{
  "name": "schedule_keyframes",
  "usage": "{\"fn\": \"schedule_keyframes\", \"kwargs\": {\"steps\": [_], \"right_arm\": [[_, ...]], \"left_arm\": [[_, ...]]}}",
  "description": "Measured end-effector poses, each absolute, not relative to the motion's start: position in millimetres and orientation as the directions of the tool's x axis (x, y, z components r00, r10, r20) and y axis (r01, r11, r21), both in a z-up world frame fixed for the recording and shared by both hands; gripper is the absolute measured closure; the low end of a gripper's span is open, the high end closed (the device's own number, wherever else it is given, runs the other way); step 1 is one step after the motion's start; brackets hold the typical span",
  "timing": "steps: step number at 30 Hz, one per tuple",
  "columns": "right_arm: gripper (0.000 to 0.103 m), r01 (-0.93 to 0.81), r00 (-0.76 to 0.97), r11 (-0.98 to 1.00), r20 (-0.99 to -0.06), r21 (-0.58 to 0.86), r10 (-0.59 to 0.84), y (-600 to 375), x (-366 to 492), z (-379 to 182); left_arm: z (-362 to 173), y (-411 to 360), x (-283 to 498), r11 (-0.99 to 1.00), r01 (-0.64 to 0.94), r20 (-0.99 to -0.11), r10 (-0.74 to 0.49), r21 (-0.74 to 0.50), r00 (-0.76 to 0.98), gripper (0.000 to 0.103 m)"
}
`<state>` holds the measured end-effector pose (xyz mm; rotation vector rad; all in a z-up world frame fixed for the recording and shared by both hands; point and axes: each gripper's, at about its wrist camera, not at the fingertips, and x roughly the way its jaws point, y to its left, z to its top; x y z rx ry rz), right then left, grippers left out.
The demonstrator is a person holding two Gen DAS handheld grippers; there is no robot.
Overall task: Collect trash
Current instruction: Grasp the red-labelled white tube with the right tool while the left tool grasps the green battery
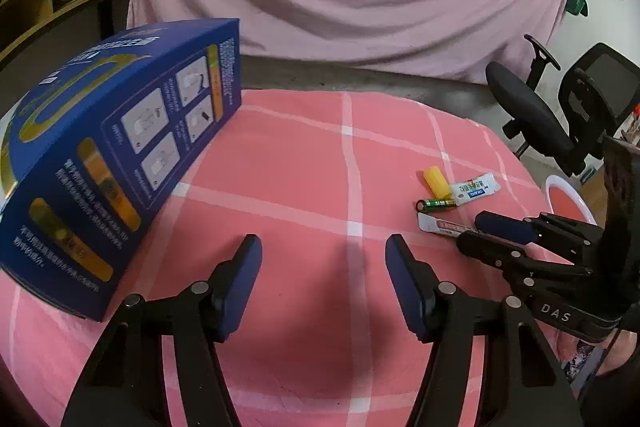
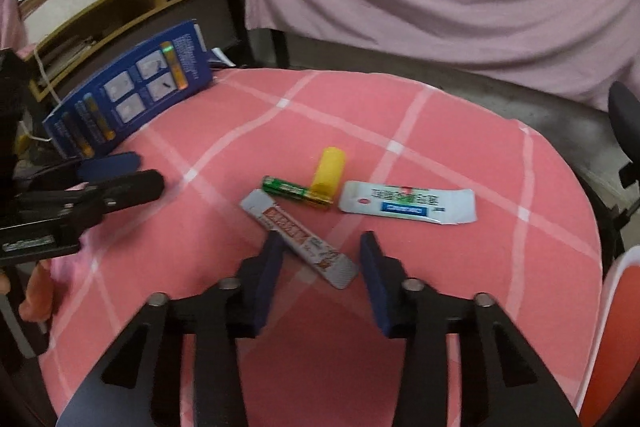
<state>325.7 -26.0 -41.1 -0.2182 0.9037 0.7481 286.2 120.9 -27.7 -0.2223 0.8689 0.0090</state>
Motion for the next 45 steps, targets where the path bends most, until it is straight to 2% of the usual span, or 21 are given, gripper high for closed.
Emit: {"fn": "schedule_keyframes", "kwargs": {"steps": [4, 10, 22, 29, 33, 36, 41, 45], "right_arm": [[0.084, -0.673, 0.368, 0.722, -0.776, 0.158, 0.513, -34.3, 323.3, -40.0], [0.090, -0.664, 0.386, 0.738, -0.791, 0.120, 0.475, -54.5, 315.1, -39.0], [0.090, -0.525, 0.462, 0.842, -0.790, 0.122, 0.403, -107.2, 330.8, -37.3], [0.090, -0.520, 0.459, 0.843, -0.789, 0.134, 0.409, -107.8, 332.9, -38.1], [0.089, -0.520, 0.463, 0.845, -0.790, 0.126, 0.403, -108.0, 332.0, -38.3], [0.089, -0.519, 0.458, 0.845, -0.793, 0.129, 0.402, -106.7, 332.7, -39.5], [0.077, -0.522, 0.447, 0.842, -0.797, 0.136, 0.406, -102.9, 334.0, -41.4], [0.077, -0.514, 0.451, 0.849, -0.802, 0.125, 0.391, -99.4, 336.2, -43.5]], "left_arm": [[-25.9, 115.3, 294.3, 0.980, -0.038, -0.757, -0.126, -0.196, 0.641, 0.045], [-28.0, 98.7, 313.8, 0.981, 0.054, -0.770, -0.181, -0.188, 0.612, 0.048], [-37.9, 43.5, 359.6, 0.988, 0.119, -0.806, -0.146, -0.094, 0.574, 0.048], [-47.5, 24.4, 373.0, 0.994, 0.109, -0.827, -0.067, -0.007, 0.558, 0.064], [-52.1, 19.6, 371.9, 0.994, 0.110, -0.823, -0.039, 0.029, 0.567, 0.066], [-53.4, 15.9, 372.5, 0.994, 0.104, -0.823, -0.043, 0.019, 0.567, 0.066], [-49.5, 19.7, 352.2, 0.994, 0.106, -0.813, -0.060, 0.003, 0.580, 0.066], [-45.3, 24.6, 335.1, 0.994, 0.104, -0.798, -0.090, -0.034, 0.595, 0.066]]}}
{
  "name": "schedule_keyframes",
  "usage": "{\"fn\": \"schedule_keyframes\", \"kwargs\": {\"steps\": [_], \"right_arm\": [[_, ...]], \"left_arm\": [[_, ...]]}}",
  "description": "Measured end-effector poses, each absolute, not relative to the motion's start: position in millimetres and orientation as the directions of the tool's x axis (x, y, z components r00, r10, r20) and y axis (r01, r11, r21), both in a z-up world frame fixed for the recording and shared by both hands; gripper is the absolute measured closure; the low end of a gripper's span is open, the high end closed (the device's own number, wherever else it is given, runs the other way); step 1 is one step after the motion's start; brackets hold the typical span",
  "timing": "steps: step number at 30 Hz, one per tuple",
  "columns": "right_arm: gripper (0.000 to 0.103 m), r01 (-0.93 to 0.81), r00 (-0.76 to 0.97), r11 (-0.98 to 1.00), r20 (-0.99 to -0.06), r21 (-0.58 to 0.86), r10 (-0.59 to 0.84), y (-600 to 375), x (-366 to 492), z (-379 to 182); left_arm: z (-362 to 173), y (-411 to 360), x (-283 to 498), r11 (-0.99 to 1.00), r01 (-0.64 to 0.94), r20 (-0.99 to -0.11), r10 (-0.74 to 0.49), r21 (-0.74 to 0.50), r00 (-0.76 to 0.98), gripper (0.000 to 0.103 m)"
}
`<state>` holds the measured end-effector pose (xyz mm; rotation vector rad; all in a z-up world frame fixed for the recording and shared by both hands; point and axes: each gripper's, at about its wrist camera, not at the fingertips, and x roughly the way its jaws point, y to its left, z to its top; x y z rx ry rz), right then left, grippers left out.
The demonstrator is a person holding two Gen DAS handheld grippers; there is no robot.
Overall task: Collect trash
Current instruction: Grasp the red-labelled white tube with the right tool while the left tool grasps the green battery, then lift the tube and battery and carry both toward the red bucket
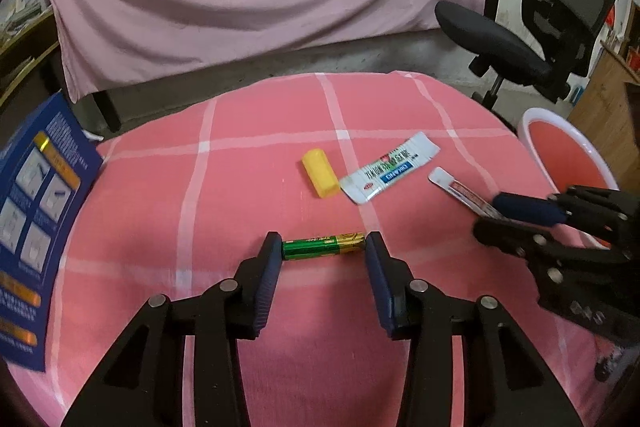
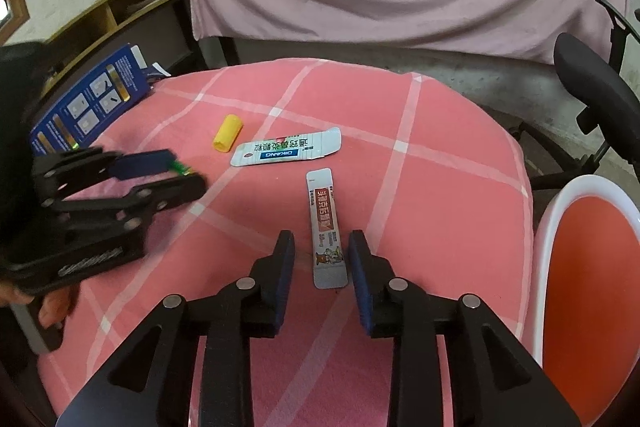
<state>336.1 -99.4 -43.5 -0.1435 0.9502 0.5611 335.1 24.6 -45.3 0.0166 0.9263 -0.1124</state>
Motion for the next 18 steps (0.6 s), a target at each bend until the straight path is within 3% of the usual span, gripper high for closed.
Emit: {"fn": "schedule_keyframes", "kwargs": {"steps": [4, 7, 18], "right_arm": [[0.080, -0.492, 0.448, 0.857, -0.800, 0.154, 0.400, -104.0, 340.5, -45.6], [0.089, -0.482, 0.457, 0.864, -0.799, 0.146, 0.390, -105.0, 339.8, -45.4], [0.090, -0.505, 0.556, 0.856, -0.716, 0.111, 0.421, -109.6, 320.4, -26.4]], "left_arm": [[-41.0, 26.2, 331.2, 0.994, 0.096, -0.783, -0.103, -0.056, 0.613, 0.066], [-36.8, 26.5, 328.3, 0.993, 0.095, -0.769, -0.116, -0.071, 0.629, 0.066], [-15.2, 24.7, 306.9, 0.993, 0.100, -0.659, -0.120, -0.068, 0.742, 0.066]]}}
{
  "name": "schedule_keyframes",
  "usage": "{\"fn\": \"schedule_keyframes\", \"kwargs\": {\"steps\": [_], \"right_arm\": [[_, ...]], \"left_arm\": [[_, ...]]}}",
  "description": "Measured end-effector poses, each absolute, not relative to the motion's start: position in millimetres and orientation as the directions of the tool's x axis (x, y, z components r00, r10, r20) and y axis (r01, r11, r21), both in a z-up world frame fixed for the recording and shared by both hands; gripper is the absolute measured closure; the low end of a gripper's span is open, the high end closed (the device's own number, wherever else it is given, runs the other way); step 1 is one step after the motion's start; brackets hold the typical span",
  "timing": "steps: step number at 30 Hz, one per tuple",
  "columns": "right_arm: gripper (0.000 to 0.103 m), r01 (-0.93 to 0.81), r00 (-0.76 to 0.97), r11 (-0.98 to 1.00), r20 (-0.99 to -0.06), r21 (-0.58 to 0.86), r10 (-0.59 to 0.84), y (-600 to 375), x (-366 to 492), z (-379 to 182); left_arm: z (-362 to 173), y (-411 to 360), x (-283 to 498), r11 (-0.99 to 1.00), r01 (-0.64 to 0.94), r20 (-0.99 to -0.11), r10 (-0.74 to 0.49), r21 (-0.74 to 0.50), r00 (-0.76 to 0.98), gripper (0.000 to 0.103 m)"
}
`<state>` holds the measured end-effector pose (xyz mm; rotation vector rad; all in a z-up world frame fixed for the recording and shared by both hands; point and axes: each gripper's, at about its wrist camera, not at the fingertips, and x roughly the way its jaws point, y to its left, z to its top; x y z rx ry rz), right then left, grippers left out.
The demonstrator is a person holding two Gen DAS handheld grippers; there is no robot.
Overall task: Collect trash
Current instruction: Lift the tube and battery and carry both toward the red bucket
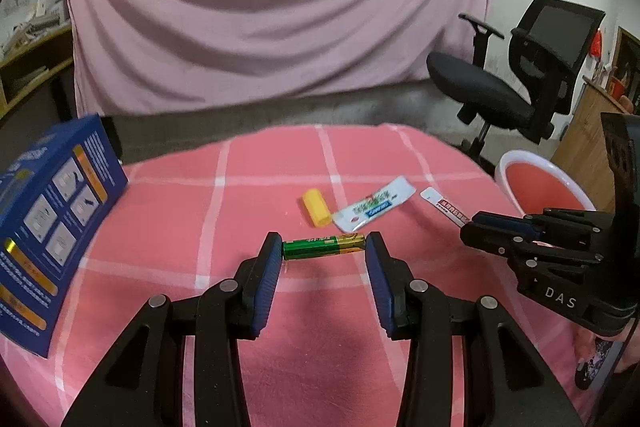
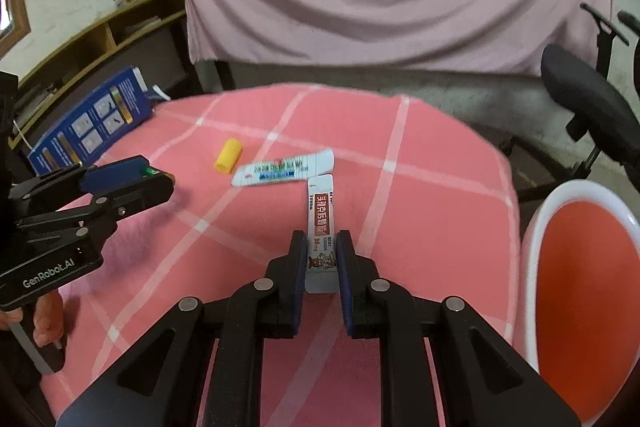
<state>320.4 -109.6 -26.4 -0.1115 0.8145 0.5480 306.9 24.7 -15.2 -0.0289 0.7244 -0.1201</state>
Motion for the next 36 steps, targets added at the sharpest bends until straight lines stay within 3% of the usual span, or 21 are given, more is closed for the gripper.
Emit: {"fn": "schedule_keyframes", "kwargs": {"steps": [14, 28, 36], "right_arm": [[0.090, -0.465, 0.816, 0.885, -0.386, 0.008, 0.431, -130.6, 267.4, 16.5], [0.090, -0.281, 0.959, 0.959, -0.039, -0.044, 0.279, -174.6, 228.1, 55.2], [0.090, -0.165, 0.984, 0.986, 0.062, -0.005, 0.165, -218.2, 211.7, 69.3]], "left_arm": [[12.9, 10.6, 256.7, 0.996, 0.089, -0.335, -0.091, -0.020, 0.938, 0.066], [49.7, -30.3, 218.1, 0.993, 0.121, -0.106, -0.122, -0.014, 0.987, 0.066], [74.0, -73.7, 207.7, 0.982, 0.188, -0.011, -0.188, -0.003, 0.982, 0.066]]}}
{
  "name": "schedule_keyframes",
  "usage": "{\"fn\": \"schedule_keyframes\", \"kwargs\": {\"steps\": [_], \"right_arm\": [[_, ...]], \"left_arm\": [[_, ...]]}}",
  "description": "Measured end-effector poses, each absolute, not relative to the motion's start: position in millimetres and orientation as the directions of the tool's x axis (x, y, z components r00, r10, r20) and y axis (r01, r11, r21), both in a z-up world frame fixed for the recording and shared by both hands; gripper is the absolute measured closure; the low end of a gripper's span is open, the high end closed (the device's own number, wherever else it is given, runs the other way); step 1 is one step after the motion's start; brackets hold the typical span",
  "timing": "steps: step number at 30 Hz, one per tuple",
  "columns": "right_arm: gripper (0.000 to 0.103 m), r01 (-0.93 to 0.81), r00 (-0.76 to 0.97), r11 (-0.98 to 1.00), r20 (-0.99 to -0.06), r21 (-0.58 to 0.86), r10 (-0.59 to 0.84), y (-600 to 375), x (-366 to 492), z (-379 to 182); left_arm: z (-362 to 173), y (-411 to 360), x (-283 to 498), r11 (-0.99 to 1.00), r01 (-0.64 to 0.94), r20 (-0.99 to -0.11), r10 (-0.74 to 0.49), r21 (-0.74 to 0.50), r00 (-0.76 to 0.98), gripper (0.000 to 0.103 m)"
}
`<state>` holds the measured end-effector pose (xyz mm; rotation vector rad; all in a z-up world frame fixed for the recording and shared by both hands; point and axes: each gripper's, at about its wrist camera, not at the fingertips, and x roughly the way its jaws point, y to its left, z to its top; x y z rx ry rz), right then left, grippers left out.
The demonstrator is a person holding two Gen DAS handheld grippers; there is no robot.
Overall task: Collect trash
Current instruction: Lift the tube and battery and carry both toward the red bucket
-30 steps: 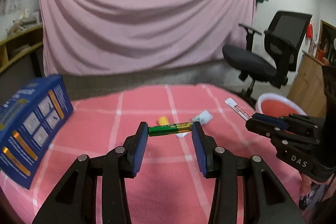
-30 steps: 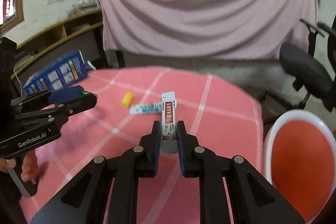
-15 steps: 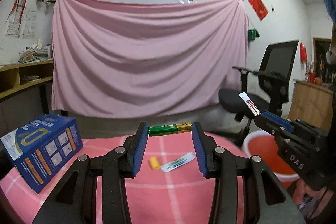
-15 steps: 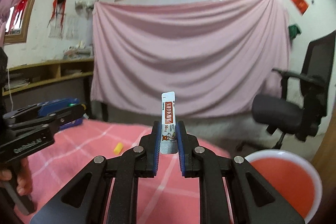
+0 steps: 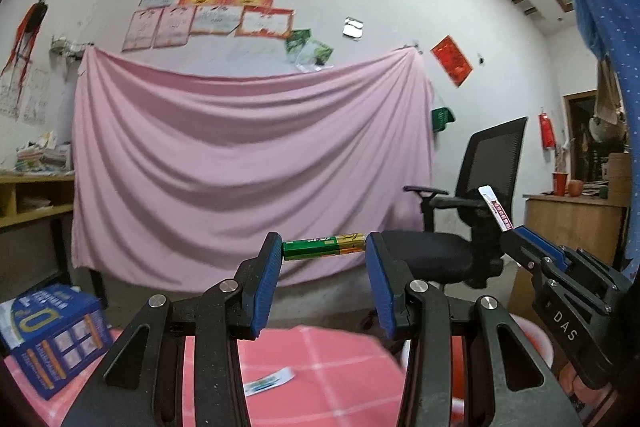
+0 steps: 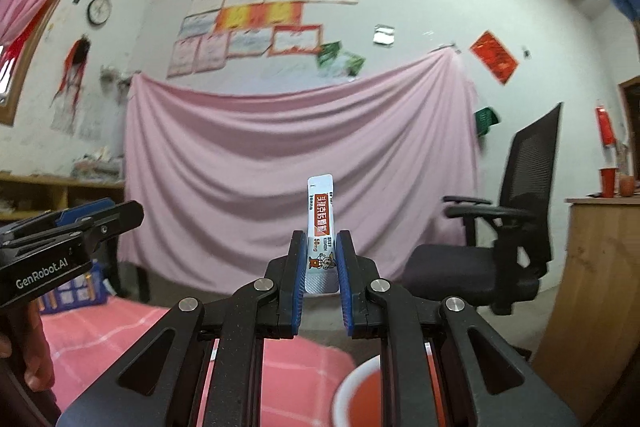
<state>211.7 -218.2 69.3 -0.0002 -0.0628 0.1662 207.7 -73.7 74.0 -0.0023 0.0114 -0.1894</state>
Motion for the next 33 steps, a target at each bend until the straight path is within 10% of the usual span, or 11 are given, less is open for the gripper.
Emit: {"fn": "schedule_keyframes", "kwargs": {"steps": [15, 33], "right_arm": [[0.090, 0.070, 0.997, 0.993, 0.025, 0.094, -0.073, -308.9, 204.6, 67.0], [0.090, 0.126, 0.962, 0.973, -0.265, 0.192, -0.072, -364.7, 242.2, 28.4]], "left_arm": [[92.8, -186.3, 225.7, 0.927, 0.369, -0.007, -0.370, 0.062, 0.929, 0.066], [56.4, -244.2, 294.8, 0.914, 0.401, -0.348, -0.398, -0.068, 0.849, 0.066]]}}
